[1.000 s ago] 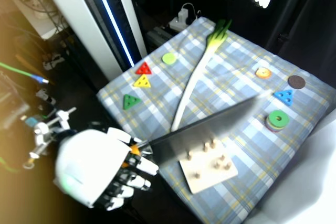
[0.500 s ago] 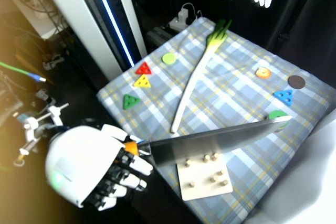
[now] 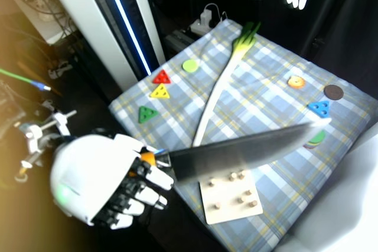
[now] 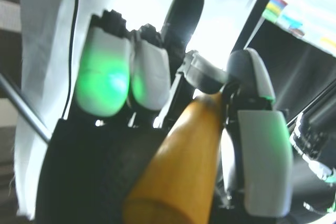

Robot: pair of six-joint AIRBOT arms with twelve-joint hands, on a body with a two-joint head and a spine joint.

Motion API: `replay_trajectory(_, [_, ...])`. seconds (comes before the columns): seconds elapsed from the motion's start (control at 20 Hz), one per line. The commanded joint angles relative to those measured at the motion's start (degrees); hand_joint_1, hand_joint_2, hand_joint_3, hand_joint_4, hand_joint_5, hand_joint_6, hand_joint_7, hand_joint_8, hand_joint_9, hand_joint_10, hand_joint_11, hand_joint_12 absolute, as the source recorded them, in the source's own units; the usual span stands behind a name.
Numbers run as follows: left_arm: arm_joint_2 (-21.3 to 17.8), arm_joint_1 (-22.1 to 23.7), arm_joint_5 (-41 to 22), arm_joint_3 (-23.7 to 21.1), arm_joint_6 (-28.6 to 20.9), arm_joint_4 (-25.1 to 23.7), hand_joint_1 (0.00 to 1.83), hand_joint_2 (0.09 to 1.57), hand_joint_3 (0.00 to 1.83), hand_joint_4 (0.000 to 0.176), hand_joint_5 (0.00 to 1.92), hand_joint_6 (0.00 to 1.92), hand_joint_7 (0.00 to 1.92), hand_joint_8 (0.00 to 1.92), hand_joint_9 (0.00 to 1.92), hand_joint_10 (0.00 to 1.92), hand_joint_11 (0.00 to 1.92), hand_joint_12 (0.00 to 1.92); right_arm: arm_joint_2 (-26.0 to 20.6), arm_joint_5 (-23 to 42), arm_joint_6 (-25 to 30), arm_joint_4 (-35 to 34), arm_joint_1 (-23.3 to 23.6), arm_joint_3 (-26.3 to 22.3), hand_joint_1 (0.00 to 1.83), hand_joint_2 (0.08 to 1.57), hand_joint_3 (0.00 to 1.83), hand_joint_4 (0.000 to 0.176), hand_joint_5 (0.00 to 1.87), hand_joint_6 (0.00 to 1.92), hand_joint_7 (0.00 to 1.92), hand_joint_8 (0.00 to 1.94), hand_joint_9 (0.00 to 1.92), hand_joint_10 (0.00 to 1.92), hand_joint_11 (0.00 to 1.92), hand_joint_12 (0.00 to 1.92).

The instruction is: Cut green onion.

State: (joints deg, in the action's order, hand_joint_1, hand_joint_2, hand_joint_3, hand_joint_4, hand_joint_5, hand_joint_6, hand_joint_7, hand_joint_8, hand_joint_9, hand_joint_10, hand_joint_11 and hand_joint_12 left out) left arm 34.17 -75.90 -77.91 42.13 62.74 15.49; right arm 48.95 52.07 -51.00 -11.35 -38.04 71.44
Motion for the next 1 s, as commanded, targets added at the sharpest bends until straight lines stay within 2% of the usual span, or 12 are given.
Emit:
replay_trajectory(0.0, [0.3, 0.6, -6.8, 0.3, -0.6, 0.5, 0.13, 1.46, 0.0, 0.087, 0.43, 0.0, 0.42, 0.0, 0.35, 0.0, 0.0, 0.61, -1.0, 10.9, 0.7, -1.3, 0.8, -0.3, 0.65, 1.34, 0.0, 0.095, 1.18, 1.92, 1.41, 1.94, 1.55, 1.92, 1.61, 1.92])
replay_trajectory(0.2, [0.4, 0.6, -6.4, 0.3, -0.6, -0.2, 0.0, 1.47, 0.0, 0.081, 0.41, 0.0, 0.43, 0.0, 0.35, 0.0, 0.0, 0.64, -1.6, 16.0, 2.6, 1.3, 0.8, -2.6, 0.58, 1.34, 0.0, 0.095, 1.09, 1.92, 1.35, 1.94, 1.49, 1.92, 1.56, 1.92])
replay_trajectory(0.25, [0.4, 0.7, -6.1, 0.3, -0.6, -0.5, 0.0, 1.48, 0.01, 0.066, 0.42, 0.0, 0.41, 0.0, 0.33, 0.0, 0.0, 0.6, -1.5, 16.7, 2.6, 1.7, 0.8, -3.1, 0.51, 1.33, 0.0, 0.096, 1.12, 1.92, 1.36, 1.94, 1.48, 1.92, 1.54, 1.92])
replay_trajectory(0.35, [0.5, 1.1, -5.2, 0.4, -0.6, -1.6, 0.0, 1.48, 0.01, 0.062, 0.42, 0.0, 0.4, 0.0, 0.32, 0.0, 0.0, 0.59, -1.2, 18.3, 2.8, 3.2, 0.8, -4.2, 0.49, 1.33, 0.0, 0.096, 1.13, 1.92, 1.36, 1.94, 1.48, 1.92, 1.54, 1.92])
replay_trajectory(0.4, [0.5, 1.6, -3.8, 0.5, -0.6, -3.2, 0.0, 1.49, 0.0, 0.033, 0.43, 0.0, 0.42, 0.0, 0.35, 0.01, 0.0, 0.63, -0.6, 18.8, 3.3, 4.1, 0.8, -4.4, 0.29, 1.41, 0.03, 0.097, 1.07, 1.92, 1.3, 1.94, 1.43, 1.92, 1.47, 1.92])
replay_trajectory(0.5, [0.7, 3.5, -0.7, 0.7, -0.3, -6.3, 0.0, 1.49, 0.0, 0.023, 0.42, 0.0, 0.42, 0.0, 0.37, 0.01, 0.0, 0.68, -0.1, 18.9, 3.3, 4.7, 0.8, -4.3, 0.23, 1.44, 0.01, 0.105, 1.04, 1.92, 1.29, 1.94, 1.42, 1.92, 1.46, 1.92])
replay_trajectory(0.6, [1.7, 9.8, 7.3, 0.9, 2.5, -12.2, 0.0, 1.48, 0.0, 0.018, 0.42, 0.0, 0.44, 0.0, 0.38, 0.01, 0.0, 0.72, 0.6, 18.9, 3.5, 4.7, 0.8, -4.2, 0.28, 1.45, 0.01, 0.105, 1.03, 1.92, 1.28, 1.94, 1.41, 1.92, 1.45, 1.92])
replay_trajectory(0.65, [2.9, 14.0, 13.1, 1.1, 4.5, -15.6, 0.0, 1.49, 0.0, 0.0, 0.43, 0.0, 0.46, 0.01, 0.4, 0.01, 0.0, 0.77, 0.9, 18.9, 4.0, 4.7, 0.8, -4.2, 0.29, 1.44, 0.0, 0.108, 1.0, 1.92, 1.22, 1.94, 1.35, 1.92, 1.39, 1.92])
replay_trajectory(0.75, [6.2, 21.9, 22.6, 2.3, 6.2, -20.9, 0.0, 1.49, 0.0, 0.0, 0.46, 0.01, 0.49, 0.01, 0.42, 0.01, 0.0, 0.79, 1.3, 18.9, 5.0, 4.8, 0.6, -4.5, 0.37, 1.43, 0.0, 0.11, 0.94, 1.92, 1.15, 1.94, 1.29, 1.92, 1.33, 1.92])
replay_trajectory(0.8, [8.5, 25.4, 27.0, 3.2, 6.1, -23.7, 0.0, 1.5, 0.0, 0.014, 0.41, 0.0, 0.44, 0.0, 0.4, 0.0, 0.0, 0.74, 1.4, 19.0, 5.5, 5.0, 0.0, -4.7, 0.45, 1.44, 0.0, 0.046, 0.89, 1.92, 1.09, 1.94, 1.24, 1.92, 1.29, 1.92])
replay_trajectory(0.85, [10.6, 28.0, 31.1, 3.8, 6.1, -27.1, 0.0, 1.5, 0.0, 0.014, 0.41, 0.0, 0.44, 0.0, 0.4, 0.0, 0.0, 0.74, 1.4, 19.5, 6.1, 5.1, -1.0, -5.2, 0.45, 1.44, 0.0, 0.046, 0.89, 1.92, 1.09, 1.94, 1.24, 1.92, 1.29, 1.92])
replay_trajectory(0.95, [12.8, 30.2, 35.5, 4.1, 6.1, -31.5, 0.0, 1.45, 0.0, 0.0, 0.4, 0.01, 0.43, 0.0, 0.36, 0.01, 0.0, 0.59, 1.4, 21.2, 6.5, 5.2, -2.3, -6.3, 0.42, 1.47, 0.0, 0.026, 0.92, 1.92, 1.14, 1.94, 1.29, 1.92, 1.33, 1.92])
